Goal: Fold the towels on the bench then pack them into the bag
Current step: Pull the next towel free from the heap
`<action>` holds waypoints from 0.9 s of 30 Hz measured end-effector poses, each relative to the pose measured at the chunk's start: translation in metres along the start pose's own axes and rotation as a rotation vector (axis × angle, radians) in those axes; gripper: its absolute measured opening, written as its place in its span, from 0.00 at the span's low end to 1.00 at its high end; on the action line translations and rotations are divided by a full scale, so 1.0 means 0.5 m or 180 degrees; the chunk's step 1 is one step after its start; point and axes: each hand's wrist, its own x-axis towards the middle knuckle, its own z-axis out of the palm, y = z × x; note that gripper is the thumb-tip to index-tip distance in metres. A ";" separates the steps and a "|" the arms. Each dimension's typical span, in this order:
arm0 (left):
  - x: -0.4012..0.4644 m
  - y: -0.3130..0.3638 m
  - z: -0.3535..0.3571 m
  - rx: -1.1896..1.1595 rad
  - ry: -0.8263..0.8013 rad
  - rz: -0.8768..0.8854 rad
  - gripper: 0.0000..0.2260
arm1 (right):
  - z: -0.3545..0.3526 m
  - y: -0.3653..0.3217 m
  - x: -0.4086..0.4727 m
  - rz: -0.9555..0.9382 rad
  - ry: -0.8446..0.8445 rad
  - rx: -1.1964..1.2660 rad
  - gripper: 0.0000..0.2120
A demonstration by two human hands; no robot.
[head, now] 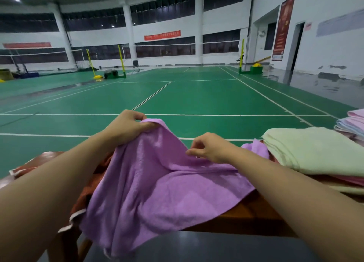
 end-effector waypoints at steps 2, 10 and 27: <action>-0.005 -0.011 -0.011 -0.0070 0.0059 -0.0068 0.13 | -0.004 0.028 -0.014 0.0088 -0.0128 -0.0071 0.14; -0.012 -0.050 -0.019 -0.0317 0.0124 -0.0187 0.13 | 0.015 0.106 -0.032 0.0450 0.0041 -0.0487 0.12; -0.018 -0.147 -0.077 0.0194 -0.0135 -0.0760 0.20 | -0.157 0.120 -0.060 0.0877 0.1210 0.0820 0.22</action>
